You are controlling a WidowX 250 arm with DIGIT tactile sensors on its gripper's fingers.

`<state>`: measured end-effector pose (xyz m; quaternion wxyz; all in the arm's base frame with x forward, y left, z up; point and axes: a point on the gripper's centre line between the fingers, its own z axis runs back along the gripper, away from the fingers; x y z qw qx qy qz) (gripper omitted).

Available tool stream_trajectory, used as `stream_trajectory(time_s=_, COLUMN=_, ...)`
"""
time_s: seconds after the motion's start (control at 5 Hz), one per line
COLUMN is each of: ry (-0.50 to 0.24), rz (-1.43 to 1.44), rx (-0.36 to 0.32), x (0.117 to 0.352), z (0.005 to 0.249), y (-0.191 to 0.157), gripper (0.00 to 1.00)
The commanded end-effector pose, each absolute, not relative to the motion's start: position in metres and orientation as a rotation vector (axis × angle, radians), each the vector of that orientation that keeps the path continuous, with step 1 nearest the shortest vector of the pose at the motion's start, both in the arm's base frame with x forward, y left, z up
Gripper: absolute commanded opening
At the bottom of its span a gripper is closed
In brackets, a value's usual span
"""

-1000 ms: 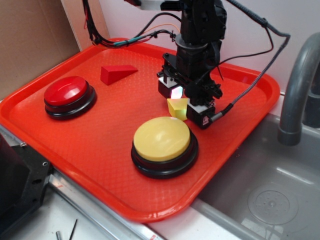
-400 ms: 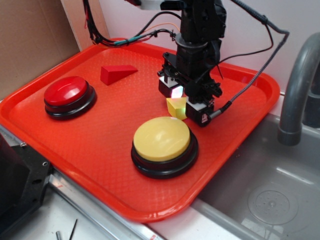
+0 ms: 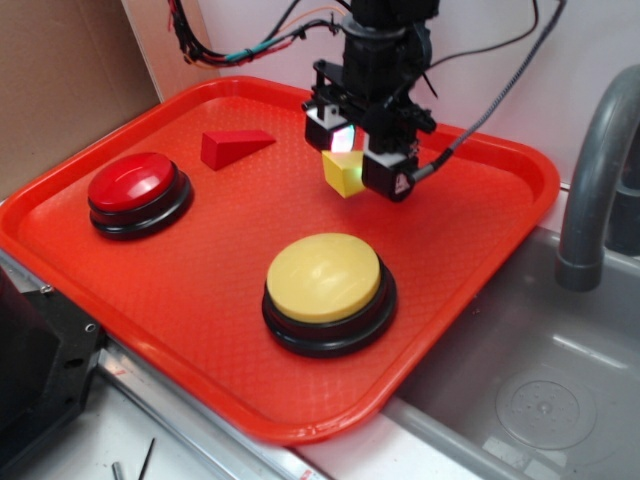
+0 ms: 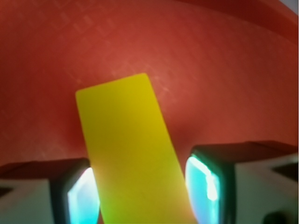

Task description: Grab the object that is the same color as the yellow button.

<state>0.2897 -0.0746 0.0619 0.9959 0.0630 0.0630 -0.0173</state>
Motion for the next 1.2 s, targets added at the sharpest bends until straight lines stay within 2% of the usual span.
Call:
stream_trajectory(time_s=0.0, ry=-0.047, rz=0.085, rx=0.018, x=0.277, z=0.151, y=-0.044, gripper=0.00)
stream_trajectory(time_s=0.2, ry=-0.080, rz=0.177, rx=0.020, x=0.255, z=0.172, y=-0.028, gripper=0.00)
stream_trajectory(time_s=0.6, ry=-0.154, rz=0.208, rx=0.016, x=0.217, z=0.181, y=-0.018, gripper=0.00)
stream_trajectory(time_s=0.8, ry=-0.143, rz=0.239, rx=0.029, x=0.211, z=0.179, y=-0.021, gripper=0.00)
stream_trajectory(time_s=1.0, ry=-0.048, rz=0.238, rx=-0.011, x=0.217, z=0.171, y=-0.022, gripper=0.00)
